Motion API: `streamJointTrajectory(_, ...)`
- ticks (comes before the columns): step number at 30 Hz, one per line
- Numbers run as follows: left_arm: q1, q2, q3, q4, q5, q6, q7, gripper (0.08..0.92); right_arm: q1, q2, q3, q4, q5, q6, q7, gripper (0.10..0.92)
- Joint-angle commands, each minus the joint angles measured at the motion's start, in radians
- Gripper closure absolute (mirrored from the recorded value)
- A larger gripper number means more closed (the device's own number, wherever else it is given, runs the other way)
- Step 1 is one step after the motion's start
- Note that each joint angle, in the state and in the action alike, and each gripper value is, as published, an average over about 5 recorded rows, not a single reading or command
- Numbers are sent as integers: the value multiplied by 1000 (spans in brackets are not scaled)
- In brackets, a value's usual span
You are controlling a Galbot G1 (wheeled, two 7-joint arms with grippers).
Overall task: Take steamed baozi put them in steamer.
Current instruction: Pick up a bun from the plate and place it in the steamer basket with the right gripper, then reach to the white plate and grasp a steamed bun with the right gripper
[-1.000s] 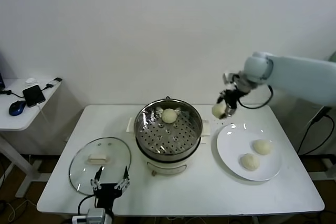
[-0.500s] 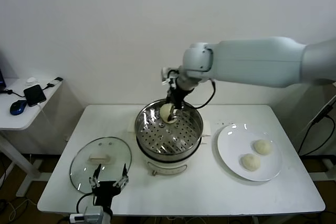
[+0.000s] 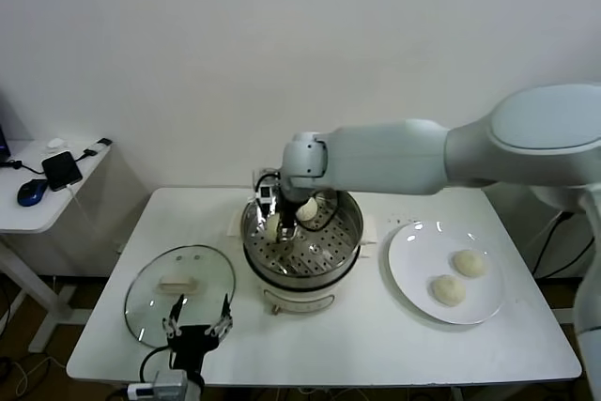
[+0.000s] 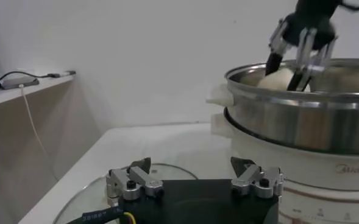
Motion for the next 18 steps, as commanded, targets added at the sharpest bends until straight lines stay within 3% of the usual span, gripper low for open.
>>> streamJointTrajectory(1,0,2,0,1,-2,0,0,177,-93,34,44,-66,-8,-25,44,317)
streamJointTrajectory(6,1,-1,1,-4,-2,2,1,177,-20,-10,32,-26,-23,13,-46,245)
streamJointTrajectory(10,2,-5,3,-8,0,4,2,177,104,-84,-25,11,-56,143,-188,206)
streamJointTrajectory(18,7,-13,12,-18,9,7,5,177,391,-404,-174,60,-119,395,-540,202)
